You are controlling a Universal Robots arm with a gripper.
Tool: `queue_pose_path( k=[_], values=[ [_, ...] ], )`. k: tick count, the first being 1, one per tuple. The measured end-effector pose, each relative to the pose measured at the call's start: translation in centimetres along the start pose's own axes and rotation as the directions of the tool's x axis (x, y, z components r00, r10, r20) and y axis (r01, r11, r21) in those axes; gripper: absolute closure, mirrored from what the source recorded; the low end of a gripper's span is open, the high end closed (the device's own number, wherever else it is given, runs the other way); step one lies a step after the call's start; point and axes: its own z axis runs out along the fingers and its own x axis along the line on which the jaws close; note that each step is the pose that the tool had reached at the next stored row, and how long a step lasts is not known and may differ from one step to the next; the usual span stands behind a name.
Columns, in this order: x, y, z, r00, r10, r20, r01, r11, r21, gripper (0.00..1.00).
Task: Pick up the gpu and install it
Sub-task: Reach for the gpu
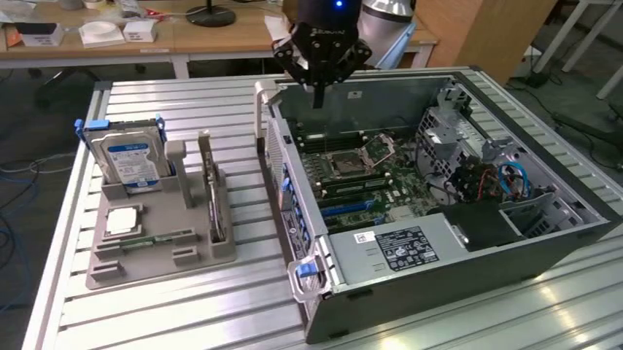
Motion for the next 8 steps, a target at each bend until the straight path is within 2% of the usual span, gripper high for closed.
queue_pose_path(
  k=[8],
  values=[
    [3.3,-0.24,-0.08,1.0,0.0,0.0,0.0,1.0,0.0,0.9]
  ],
)
